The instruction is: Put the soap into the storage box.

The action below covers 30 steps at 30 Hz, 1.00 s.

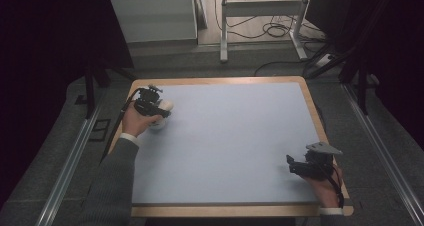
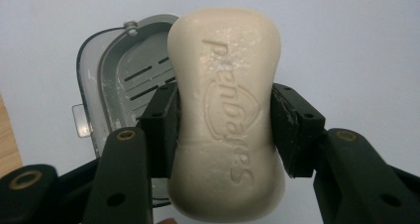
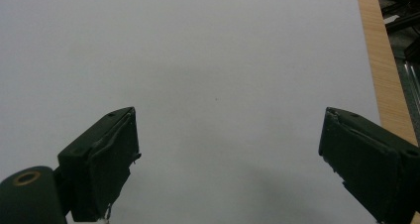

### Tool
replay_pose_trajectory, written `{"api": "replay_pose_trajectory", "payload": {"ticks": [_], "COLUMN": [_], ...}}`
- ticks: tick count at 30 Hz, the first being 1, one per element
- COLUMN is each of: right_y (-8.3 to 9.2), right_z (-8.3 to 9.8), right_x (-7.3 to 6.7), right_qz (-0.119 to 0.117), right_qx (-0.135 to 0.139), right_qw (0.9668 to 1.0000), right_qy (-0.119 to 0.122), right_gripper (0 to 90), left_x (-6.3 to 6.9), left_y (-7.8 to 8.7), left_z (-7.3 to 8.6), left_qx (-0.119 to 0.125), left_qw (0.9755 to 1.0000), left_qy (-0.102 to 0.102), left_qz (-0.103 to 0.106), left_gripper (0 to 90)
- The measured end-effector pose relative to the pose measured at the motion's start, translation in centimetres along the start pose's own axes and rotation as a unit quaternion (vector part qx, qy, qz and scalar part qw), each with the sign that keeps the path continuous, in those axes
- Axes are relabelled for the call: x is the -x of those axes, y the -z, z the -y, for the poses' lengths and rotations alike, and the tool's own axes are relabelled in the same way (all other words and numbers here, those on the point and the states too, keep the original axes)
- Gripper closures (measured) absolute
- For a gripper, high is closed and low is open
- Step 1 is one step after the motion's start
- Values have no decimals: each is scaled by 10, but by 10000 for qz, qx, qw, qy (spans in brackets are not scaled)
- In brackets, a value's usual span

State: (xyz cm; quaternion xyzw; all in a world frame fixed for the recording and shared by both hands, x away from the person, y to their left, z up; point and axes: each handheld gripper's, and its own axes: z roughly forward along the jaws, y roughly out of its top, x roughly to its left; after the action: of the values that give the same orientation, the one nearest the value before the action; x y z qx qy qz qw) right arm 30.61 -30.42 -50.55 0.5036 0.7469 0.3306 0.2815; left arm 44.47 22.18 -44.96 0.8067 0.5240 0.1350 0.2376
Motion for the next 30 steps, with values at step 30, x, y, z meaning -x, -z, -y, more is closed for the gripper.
{"api": "replay_pose_trajectory", "payload": {"ticks": [30], "right_y": [0], "right_z": [1], "right_x": [1], "right_qz": [1], "right_qx": [-10], "right_qw": [10000], "right_qy": [-5], "right_gripper": [83], "left_x": [-24], "left_y": [-24], "left_z": [-1], "left_qx": [-123], "left_qw": [9986], "left_qy": [458], "left_qz": [-227], "left_gripper": [467]}}
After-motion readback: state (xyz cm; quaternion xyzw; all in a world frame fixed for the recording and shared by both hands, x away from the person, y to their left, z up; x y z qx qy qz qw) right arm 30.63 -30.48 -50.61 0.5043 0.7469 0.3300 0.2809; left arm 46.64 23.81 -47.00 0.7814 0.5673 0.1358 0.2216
